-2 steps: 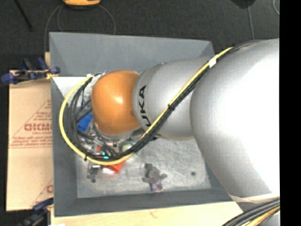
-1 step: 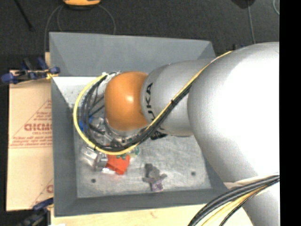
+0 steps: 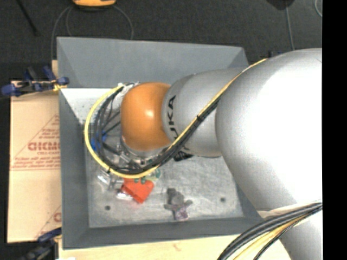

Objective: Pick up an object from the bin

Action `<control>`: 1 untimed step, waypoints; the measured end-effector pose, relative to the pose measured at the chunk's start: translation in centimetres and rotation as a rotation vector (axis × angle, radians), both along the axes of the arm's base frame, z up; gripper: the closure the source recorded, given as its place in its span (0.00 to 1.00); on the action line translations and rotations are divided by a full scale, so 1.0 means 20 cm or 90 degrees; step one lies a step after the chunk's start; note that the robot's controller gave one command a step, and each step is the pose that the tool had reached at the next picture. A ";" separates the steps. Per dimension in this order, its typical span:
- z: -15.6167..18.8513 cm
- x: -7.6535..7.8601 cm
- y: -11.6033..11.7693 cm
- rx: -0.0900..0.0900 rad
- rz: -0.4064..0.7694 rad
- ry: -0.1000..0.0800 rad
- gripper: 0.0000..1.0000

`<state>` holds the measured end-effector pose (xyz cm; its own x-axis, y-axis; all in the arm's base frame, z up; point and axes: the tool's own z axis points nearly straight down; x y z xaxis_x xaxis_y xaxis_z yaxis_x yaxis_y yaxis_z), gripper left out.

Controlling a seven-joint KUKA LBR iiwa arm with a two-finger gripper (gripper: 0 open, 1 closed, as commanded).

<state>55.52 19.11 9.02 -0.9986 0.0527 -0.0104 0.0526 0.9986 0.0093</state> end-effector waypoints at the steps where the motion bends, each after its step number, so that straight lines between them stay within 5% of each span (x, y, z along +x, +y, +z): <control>1: 0.45 0.00 0.00 -0.003 0.003 0.003 1.00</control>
Offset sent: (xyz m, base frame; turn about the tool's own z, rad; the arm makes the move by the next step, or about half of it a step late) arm -0.0015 -0.0012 0.0870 -0.0092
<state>55.55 19.01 18.10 -0.9988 0.0478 -0.0061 0.0477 0.9988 0.0046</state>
